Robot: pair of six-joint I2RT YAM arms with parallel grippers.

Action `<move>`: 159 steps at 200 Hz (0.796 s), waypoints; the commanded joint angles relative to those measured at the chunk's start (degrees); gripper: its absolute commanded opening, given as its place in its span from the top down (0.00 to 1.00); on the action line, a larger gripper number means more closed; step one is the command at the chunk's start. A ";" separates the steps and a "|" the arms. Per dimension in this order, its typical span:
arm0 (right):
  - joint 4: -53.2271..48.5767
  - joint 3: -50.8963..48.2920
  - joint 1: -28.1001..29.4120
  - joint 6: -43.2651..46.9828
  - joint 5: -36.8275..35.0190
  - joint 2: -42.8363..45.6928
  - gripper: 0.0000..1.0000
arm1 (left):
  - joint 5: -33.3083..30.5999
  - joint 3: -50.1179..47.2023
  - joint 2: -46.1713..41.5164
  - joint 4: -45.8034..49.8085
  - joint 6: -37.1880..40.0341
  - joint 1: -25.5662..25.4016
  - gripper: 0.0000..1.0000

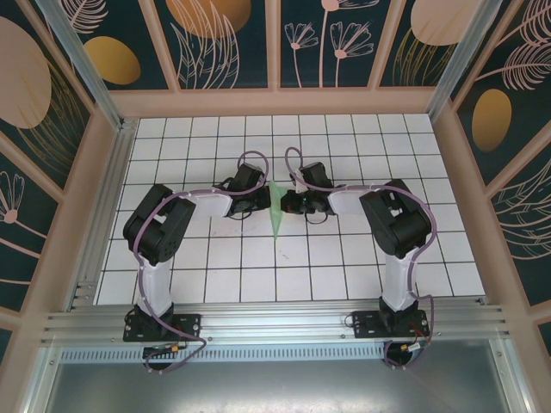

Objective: Fold a paper plane with a square sheet of paper (pick it up from the middle)
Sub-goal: Fold the wing for the fifth time at the center of the table.

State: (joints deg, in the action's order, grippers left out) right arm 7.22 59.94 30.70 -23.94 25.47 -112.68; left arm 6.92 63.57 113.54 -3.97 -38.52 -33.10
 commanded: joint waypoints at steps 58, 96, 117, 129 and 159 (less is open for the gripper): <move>-1.94 2.19 -0.46 1.80 -1.90 -1.72 0.99 | 0.99 0.06 0.99 3.36 2.22 0.11 1.00; -3.34 1.94 -0.46 1.80 -2.95 -2.83 1.00 | -0.14 0.42 -2.51 3.54 0.70 0.08 1.00; -4.12 1.79 -0.51 1.80 -3.38 -3.05 1.00 | 0.16 -1.03 -6.60 1.96 -1.92 0.13 0.97; -4.58 2.02 -0.51 1.80 -3.58 -3.26 1.00 | 2.12 -3.47 -9.12 -1.01 -3.71 0.11 0.92; -6.00 2.88 -0.42 1.80 -4.29 -4.26 1.00 | 9.95 -11.18 -13.88 -9.32 -7.34 -0.11 0.88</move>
State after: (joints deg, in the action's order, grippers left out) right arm 5.45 61.87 30.59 -22.98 25.04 -113.71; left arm 10.00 57.43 103.22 -6.31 -41.71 -33.10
